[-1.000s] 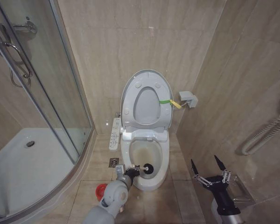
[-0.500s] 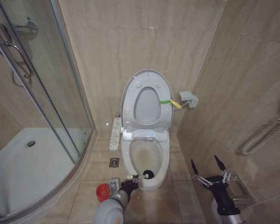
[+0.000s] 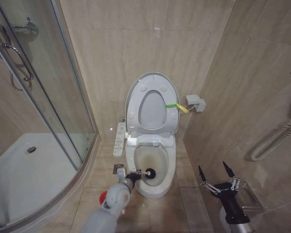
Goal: Open the toilet lid, clean the toilet bowl with a toilet brush, close the toilet lid, and flush.
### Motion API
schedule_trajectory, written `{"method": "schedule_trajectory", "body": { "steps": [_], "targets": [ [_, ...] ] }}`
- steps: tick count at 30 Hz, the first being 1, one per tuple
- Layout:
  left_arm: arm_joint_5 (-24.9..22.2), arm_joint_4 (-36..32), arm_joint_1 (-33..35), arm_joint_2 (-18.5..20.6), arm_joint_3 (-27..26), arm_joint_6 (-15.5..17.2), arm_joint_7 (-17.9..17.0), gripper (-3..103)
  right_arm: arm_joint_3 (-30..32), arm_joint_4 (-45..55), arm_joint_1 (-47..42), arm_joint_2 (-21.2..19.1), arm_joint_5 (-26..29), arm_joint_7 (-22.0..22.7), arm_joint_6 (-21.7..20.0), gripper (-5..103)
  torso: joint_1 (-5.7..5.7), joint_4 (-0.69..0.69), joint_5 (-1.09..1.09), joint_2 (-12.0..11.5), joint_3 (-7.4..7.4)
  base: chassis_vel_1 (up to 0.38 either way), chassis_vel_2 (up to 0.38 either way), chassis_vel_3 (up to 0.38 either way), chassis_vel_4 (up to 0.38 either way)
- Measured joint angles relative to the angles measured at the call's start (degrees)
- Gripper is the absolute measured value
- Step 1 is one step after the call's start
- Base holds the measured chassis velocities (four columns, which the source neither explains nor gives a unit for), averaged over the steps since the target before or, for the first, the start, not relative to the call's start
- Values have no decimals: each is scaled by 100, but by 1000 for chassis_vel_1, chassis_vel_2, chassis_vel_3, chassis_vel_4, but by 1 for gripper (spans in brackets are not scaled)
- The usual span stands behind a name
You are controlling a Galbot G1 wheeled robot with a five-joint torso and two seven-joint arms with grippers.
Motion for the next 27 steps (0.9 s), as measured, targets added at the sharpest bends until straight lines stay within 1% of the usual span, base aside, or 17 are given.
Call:
{"method": "schedule_trajectory", "body": {
  "steps": [1, 4, 5, 7, 8, 10, 13, 15, 16, 17, 18, 20, 22, 23, 25, 26, 27],
  "targets": [
    [0, 0, 0, 0, 0, 0, 0, 18, 0, 0, 0, 0, 0, 0, 0, 100, 0, 0, 0, 0, 0, 0, 0, 0, 0],
    [-19, 379, -275, 20, 14, -173, 213, 18, 0, 0, 0, 0, 0, 0, 0, 100, 0, 0, 0, 0, 0, 0, 0, 0, 0],
    [-19, 379, -275, 20, 14, -173, 213, 18, 0, 0, 0, 0, 0, 0, 0, 100, 0, 0, 0, 0, 0, 0, 0, 0, 0],
    [0, 542, -387, 38, 23, -295, 428, 18, 0, 0, 0, 0, 0, 0, 0, 100, 0, 0, 0, 0, 1, 0, 0, 0, 0],
    [0, 542, -387, 38, 23, -295, 428, 18, 0, 0, 0, 0, 0, 0, 0, 100, 0, 0, 0, 0, 1, 0, 0, 0, 0],
    [29, 506, -377, 64, 30, -333, 572, 18, 1, 0, 0, 0, 0, 0, 0, 100, 0, 0, 0, 0, 1, 0, 0, 0, 0],
    [107, 300, -276, 98, 45, -324, 676, 18, 0, 0, 0, 0, 0, 0, 0, 100, 1, 1, 1, 0, 1, 0, 0, 0, 0],
    [440, 116, -119, 139, 51, -393, 1025, 18, 0, 0, 0, 0, 0, 0, 0, 100, 0, 1, 0, 0, 0, 0, 0, 0, 0],
    [708, 141, -72, 162, 49, -552, 1304, 18, 0, 0, 0, 0, 0, 0, 0, 100, 0, 1, 1, 0, 0, 0, 0, 0, 0],
    [890, 200, -50, 173, 43, -685, 1505, 18, 0, 0, 0, 0, 0, 0, 0, 100, 0, 1, 0, 0, 0, 0, 0, 0, 0],
    [890, 200, -50, 173, 43, -685, 1505, 18, 0, 0, 0, 0, 0, 0, 0, 100, 0, 1, 0, 0, 0, 0, 0, 0, 0],
    [1249, 439, -32, 191, 11, -1042, 1901, 18, 0, 0, 0, 0, 0, 0, 0, 100, 0, 1, 0, 0, 0, 0, 0, 0, 0],
    [1400, 621, -41, 191, -13, -1299, 2120, 18, 1, 0, 0, 0, 0, 0, 0, 100, 0, 1, 0, 0, 0, 0, 0, 0, 0],
    [1809, 1030, -116, 160, -50, -1860, 2539, 18, 0, 0, 0, 0, 0, 0, 0, 100, 0, 0, 0, 0, 0, 0, 0, 0, 0],
    [2087, 1268, -156, 139, -68, -2314, 2804, 18, 0, 0, 0, 0, 0, 0, 0, 100, 0, 0, 0, 0, 0, 0, 0, 0, 0],
    [2087, 1268, -156, 139, -68, -2314, 2804, 18, 0, 0, 0, 0, 0, 0, 0, 100, 0, 0, 0, 0, 0, 0, 0, 0, 0],
    [2282, 1429, -185, 115, -85, -2668, 2998, 18, 0, 0, 0, 0, 0, 0, 0, 100, 0, 0, 0, 0, 0, 0, 0, 0, 0]
  ]
}}
